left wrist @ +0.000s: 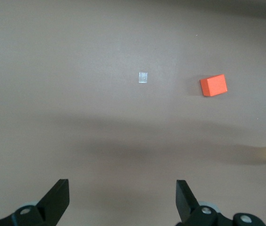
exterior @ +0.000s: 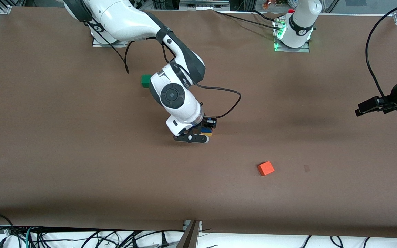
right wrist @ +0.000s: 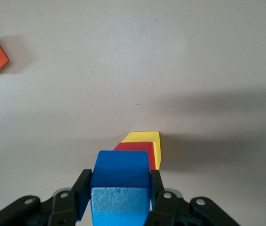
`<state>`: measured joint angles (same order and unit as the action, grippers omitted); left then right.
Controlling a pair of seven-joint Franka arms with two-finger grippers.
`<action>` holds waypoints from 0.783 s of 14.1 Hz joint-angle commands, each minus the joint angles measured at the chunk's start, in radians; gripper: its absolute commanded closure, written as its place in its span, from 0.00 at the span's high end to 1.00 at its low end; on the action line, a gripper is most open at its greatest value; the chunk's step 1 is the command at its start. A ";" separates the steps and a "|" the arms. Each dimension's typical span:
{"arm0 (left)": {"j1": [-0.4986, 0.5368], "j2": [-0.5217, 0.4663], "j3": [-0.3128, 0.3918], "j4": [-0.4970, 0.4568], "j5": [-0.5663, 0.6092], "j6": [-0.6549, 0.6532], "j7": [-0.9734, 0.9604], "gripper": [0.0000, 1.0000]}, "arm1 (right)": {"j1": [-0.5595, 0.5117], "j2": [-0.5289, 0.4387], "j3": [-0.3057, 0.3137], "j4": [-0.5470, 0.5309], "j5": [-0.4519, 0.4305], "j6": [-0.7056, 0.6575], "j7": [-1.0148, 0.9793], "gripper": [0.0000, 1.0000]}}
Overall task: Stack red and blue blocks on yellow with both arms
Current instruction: 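Lower the blue block onto the red block and open the right gripper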
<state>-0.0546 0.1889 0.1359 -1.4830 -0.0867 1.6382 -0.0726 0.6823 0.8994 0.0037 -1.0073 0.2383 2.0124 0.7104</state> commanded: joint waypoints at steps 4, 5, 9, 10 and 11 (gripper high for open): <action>0.002 0.015 0.001 0.032 0.013 -0.006 0.011 1.00 | -0.004 0.015 0.002 0.042 0.016 -0.061 0.032 0.39; 0.002 0.015 0.001 0.032 0.015 -0.006 0.011 1.00 | -0.004 0.015 0.002 0.042 0.016 -0.061 0.032 0.39; -0.002 0.015 0.001 0.032 0.024 -0.006 0.011 1.00 | -0.004 0.018 0.004 0.042 0.016 -0.046 0.035 0.39; -0.002 0.015 -0.001 0.032 0.039 -0.006 0.011 1.00 | -0.004 0.018 0.005 0.042 0.016 -0.041 0.037 0.39; -0.004 0.015 -0.001 0.032 0.050 -0.006 0.011 1.00 | -0.001 0.018 0.006 0.042 0.016 -0.040 0.037 0.39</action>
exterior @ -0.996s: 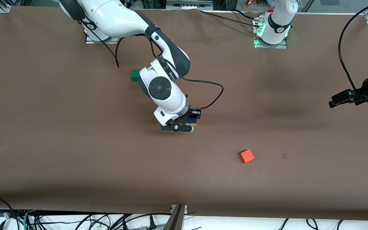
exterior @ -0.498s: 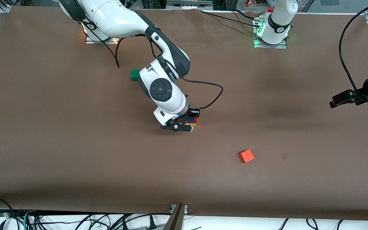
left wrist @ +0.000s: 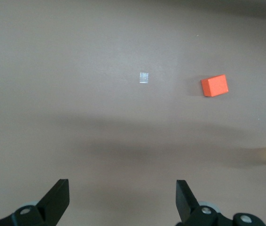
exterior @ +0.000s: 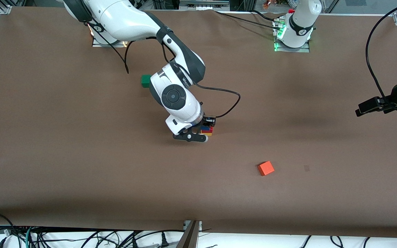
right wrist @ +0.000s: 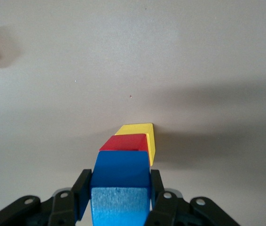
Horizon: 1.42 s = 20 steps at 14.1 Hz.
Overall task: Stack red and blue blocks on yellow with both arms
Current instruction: 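Lower the blue block onto the red block and open the right gripper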
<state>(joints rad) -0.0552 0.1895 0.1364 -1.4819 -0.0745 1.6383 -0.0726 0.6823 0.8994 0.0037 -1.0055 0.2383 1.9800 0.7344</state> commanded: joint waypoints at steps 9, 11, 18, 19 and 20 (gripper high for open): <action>-0.003 0.015 -0.003 0.031 0.042 -0.008 0.011 1.00 | 0.008 0.026 0.002 0.041 0.016 0.003 0.016 0.40; -0.003 0.013 -0.003 0.031 0.042 -0.008 0.010 1.00 | 0.010 0.026 0.002 0.041 0.015 0.003 0.016 0.40; -0.009 0.015 -0.003 0.031 0.041 -0.009 0.008 1.00 | 0.010 0.033 0.002 0.041 0.009 0.005 0.016 0.49; -0.008 0.015 -0.005 0.031 0.041 -0.008 0.008 1.00 | 0.010 0.033 0.002 0.039 0.009 0.009 0.016 0.51; -0.008 0.013 -0.003 0.031 0.041 -0.008 0.010 1.00 | 0.011 0.033 0.002 0.039 0.009 0.010 0.016 0.52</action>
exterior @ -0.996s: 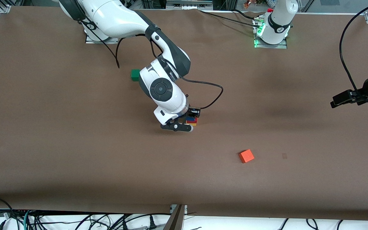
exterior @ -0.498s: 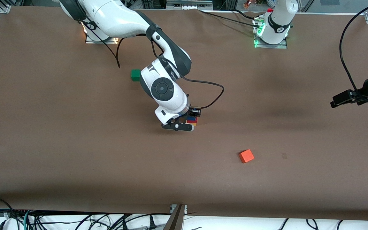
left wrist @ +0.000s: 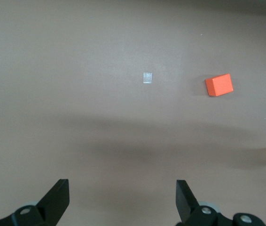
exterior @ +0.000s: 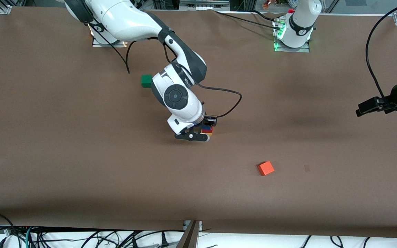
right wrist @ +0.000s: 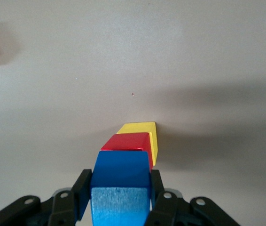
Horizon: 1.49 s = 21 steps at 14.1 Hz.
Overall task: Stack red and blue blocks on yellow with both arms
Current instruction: 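Lower the blue block onto the red block and open the right gripper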
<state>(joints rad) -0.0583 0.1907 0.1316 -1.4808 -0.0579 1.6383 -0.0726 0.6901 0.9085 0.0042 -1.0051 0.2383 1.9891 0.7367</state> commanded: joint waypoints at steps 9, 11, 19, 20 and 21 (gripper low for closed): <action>-0.005 0.013 0.002 0.030 0.024 -0.008 0.008 1.00 | 0.003 0.020 -0.003 0.040 0.009 0.017 0.012 1.00; -0.003 0.013 0.000 0.030 0.024 -0.009 0.010 1.00 | 0.005 0.020 -0.003 0.040 0.009 0.023 0.013 1.00; -0.005 0.013 0.002 0.030 0.024 -0.008 0.010 1.00 | 0.000 -0.078 -0.049 0.037 0.007 -0.079 0.009 1.00; -0.005 0.013 0.000 0.030 0.024 -0.008 0.010 1.00 | 0.002 -0.097 -0.070 0.037 0.006 -0.098 0.006 1.00; -0.005 0.013 0.002 0.030 0.024 -0.008 0.010 1.00 | 0.002 -0.127 -0.096 0.036 0.006 -0.122 -0.002 1.00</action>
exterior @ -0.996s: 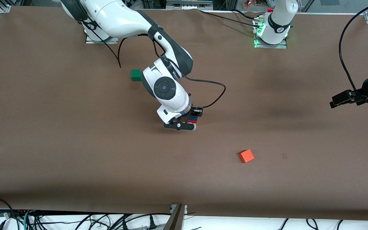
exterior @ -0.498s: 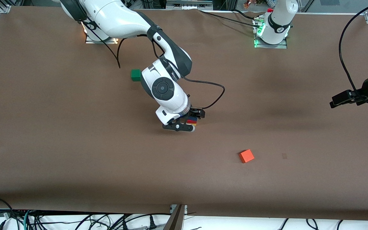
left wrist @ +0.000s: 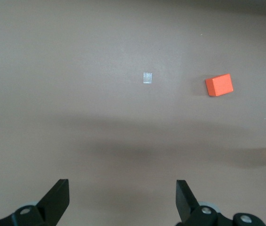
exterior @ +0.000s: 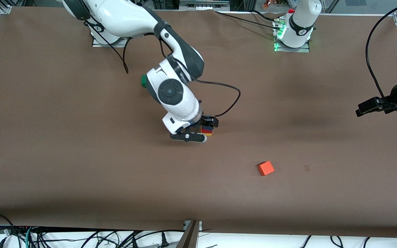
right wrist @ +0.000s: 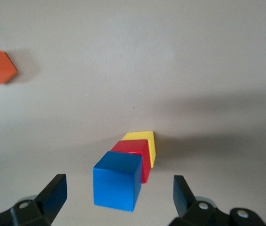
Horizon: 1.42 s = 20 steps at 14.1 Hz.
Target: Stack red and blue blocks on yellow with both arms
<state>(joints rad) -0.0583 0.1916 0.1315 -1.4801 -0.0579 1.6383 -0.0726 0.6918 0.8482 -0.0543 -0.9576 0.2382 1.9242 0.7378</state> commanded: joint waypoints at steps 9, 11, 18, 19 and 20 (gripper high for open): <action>-0.005 0.012 0.000 0.029 0.024 -0.008 0.010 1.00 | -0.038 -0.339 -0.285 -0.240 0.007 -0.220 -0.178 1.00; -0.005 0.012 0.002 0.029 0.024 -0.008 0.010 1.00 | -0.038 -0.389 -0.329 -0.278 0.006 -0.223 -0.199 1.00; -0.003 0.012 0.000 0.029 0.021 -0.008 0.010 1.00 | -0.038 -0.590 -0.372 -0.432 -0.040 -0.211 -0.212 1.00; -0.003 0.012 0.000 0.029 0.020 -0.008 0.010 1.00 | -0.038 -0.618 -0.371 -0.461 -0.051 -0.211 -0.212 1.00; -0.003 0.012 0.000 0.029 0.020 -0.008 0.010 1.00 | -0.038 -0.645 -0.372 -0.495 -0.065 -0.202 -0.212 1.00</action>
<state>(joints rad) -0.0584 0.1919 0.1313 -1.4785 -0.0579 1.6383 -0.0726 0.6360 0.2977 -0.4239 -1.3362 0.2067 1.6993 0.5364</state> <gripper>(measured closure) 0.000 0.000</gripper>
